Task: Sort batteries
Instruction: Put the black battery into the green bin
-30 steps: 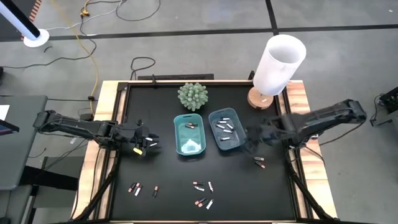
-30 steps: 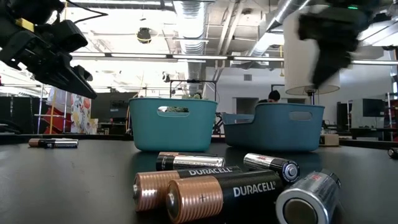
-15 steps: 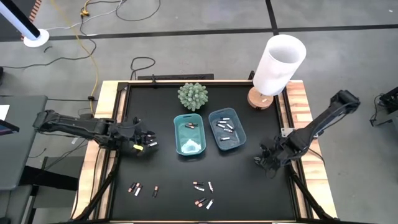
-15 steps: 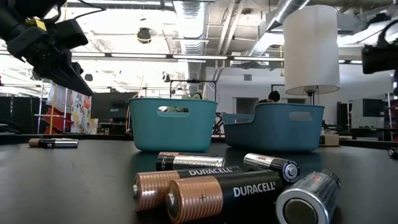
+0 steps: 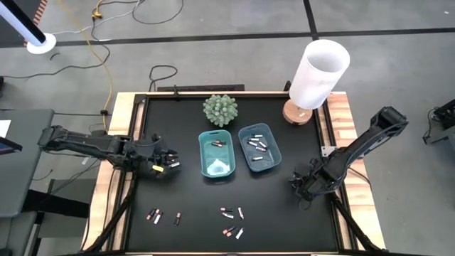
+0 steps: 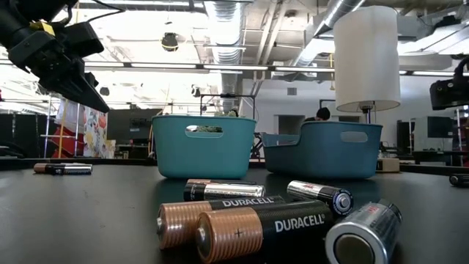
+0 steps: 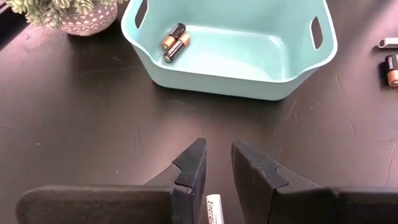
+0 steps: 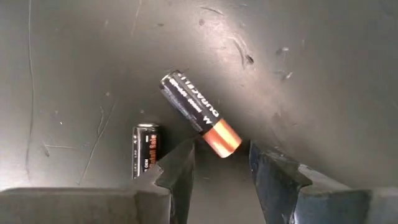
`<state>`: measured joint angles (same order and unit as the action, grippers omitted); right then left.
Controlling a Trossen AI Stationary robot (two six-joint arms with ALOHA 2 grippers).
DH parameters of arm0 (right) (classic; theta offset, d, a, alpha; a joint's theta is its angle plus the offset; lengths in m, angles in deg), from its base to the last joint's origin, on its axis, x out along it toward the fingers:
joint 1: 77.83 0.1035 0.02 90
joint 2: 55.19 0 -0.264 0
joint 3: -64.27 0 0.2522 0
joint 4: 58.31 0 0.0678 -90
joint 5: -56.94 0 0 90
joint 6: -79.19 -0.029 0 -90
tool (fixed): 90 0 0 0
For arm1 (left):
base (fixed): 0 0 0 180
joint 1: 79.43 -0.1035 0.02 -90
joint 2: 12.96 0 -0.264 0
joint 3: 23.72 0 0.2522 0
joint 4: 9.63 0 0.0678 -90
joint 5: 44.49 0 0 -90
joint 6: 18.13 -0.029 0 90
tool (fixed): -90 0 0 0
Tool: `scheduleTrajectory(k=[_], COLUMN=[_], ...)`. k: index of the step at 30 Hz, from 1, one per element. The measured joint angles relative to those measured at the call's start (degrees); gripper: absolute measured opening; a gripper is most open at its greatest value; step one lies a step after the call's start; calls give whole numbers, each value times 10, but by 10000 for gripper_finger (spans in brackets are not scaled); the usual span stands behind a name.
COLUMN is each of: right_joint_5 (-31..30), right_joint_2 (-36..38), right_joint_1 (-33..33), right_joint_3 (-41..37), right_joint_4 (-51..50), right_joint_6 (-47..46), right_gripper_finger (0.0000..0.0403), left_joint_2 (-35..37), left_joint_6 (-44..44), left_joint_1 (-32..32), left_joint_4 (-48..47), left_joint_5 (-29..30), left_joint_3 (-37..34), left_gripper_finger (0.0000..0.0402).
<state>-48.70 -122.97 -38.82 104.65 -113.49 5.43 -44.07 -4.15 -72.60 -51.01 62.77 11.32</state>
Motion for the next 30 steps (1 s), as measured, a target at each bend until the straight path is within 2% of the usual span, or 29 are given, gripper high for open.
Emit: scheduleTrajectory(k=[6,11,18,22,30], right_joint_5=[-1,2,46,44,39], right_joint_2=[-34,-31,-5,0,3], right_joint_1=[-2,-1,8,2,-18], right_joint_3=[3,6,27,31,63], right_joint_4=[8,1,-100,-132,-137], right_joint_6=[21,22,45,53,154], right_gripper_finger=[170,170,170,170,170], left_joint_2=[0,0,0,0,0], left_joint_6=[0,0,0,-5,-9], left_joint_1=[0,0,0,0,0], left_joint_4=[0,0,0,0,0], left_joint_5=[0,0,0,0,0], left_joint_3=[0,0,0,0,0], left_gripper_finger=[70,70,70,70,70])
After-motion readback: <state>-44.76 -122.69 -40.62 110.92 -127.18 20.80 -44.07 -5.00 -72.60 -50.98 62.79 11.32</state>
